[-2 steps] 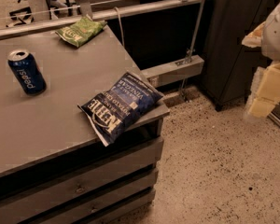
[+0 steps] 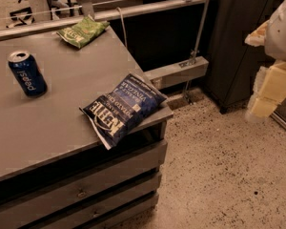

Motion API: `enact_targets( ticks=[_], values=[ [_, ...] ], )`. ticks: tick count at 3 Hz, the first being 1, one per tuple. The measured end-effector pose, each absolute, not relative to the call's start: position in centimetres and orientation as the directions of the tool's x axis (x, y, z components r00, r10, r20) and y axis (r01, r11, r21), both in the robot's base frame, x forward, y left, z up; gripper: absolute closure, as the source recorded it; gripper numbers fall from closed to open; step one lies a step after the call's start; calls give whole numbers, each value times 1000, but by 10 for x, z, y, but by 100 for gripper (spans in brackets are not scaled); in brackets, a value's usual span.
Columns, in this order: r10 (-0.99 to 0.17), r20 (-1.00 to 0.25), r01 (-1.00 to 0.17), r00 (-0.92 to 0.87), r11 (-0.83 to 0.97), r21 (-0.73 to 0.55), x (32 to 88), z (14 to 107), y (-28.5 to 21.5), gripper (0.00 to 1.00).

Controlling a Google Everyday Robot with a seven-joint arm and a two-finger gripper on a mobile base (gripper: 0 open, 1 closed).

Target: Move pepsi can near blue chip bag

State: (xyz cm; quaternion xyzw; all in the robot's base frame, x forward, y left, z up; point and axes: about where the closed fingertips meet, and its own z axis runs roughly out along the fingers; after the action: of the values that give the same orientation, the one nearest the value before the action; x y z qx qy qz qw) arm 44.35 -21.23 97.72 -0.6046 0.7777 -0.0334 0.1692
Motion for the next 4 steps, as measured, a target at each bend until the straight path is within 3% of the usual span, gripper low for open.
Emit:
enact_targets(
  ticks=[1, 3, 4],
  values=[
    [-943, -298, -932, -147, 233, -277, 478, 972, -180, 0],
    [-781, -611, -933, 125, 117, -340, 585, 988, -24, 0],
    [-781, -611, -933, 125, 117, -340, 585, 988, -24, 0]
  ],
)
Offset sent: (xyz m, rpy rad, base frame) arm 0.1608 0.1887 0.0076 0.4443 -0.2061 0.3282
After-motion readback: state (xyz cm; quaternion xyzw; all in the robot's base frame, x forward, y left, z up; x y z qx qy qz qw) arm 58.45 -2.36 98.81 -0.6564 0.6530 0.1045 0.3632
